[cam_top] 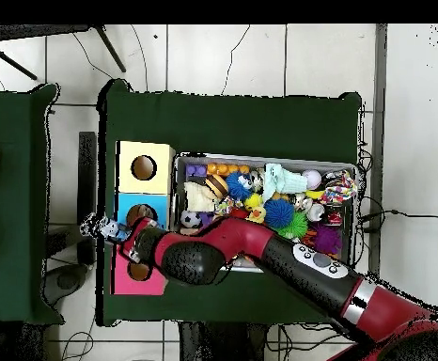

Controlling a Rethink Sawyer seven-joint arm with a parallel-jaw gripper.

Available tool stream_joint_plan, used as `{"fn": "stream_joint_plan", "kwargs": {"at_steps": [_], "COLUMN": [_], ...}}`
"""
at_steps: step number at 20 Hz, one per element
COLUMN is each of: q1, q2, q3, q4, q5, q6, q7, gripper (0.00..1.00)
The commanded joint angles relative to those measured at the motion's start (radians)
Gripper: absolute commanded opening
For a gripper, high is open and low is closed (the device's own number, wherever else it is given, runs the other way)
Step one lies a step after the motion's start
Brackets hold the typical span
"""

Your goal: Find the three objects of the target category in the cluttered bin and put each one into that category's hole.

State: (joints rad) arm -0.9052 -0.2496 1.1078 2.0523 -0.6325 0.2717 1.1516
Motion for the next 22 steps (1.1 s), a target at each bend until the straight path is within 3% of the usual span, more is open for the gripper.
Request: {"fn": "stream_joint_plan", "kwargs": {"at_steps": [1, 22], "q1": [-0.042, -0.128], "q2": [0.05, 0.175], "q3": [0.051, 0.083], "q4": [-0.204, -0.248], "q5": [-0.054, -0.097], "q6": [0.127, 0.276], "q7": [-0.206, -0.373], "gripper": [0.0, 0.0]}}
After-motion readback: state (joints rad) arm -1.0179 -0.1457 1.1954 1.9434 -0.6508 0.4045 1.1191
